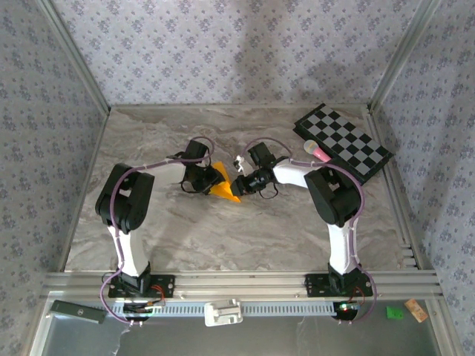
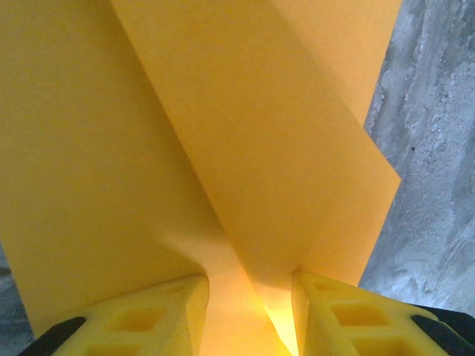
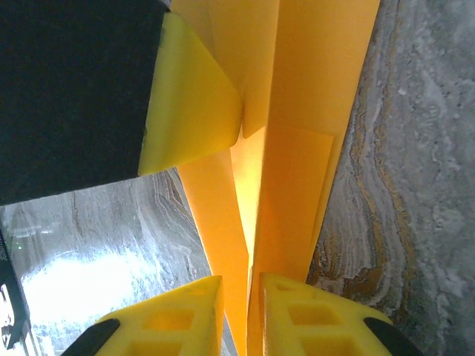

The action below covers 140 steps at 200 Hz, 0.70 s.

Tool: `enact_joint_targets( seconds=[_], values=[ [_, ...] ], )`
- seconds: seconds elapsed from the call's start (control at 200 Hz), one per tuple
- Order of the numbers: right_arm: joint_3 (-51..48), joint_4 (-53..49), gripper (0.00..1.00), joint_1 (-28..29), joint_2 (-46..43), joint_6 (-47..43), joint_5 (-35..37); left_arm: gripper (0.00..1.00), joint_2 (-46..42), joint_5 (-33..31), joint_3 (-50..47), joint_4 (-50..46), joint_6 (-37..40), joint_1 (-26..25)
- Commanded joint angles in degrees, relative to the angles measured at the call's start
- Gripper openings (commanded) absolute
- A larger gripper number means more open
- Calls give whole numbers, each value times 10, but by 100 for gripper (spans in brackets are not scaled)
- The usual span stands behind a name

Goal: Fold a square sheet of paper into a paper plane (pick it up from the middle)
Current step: Fourth fold the wing at the center of the table.

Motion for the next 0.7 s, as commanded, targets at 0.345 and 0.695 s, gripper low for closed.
enact_joint_targets(
  seconds=[0.345, 0.695],
  values=[
    [3, -10, 11, -5, 25, -3, -8, 37, 36, -19, -6, -70, -5, -3],
    [-13, 9, 6, -17, 35, 12, -29, 41, 5, 8, 27, -48, 4, 2]
  ],
)
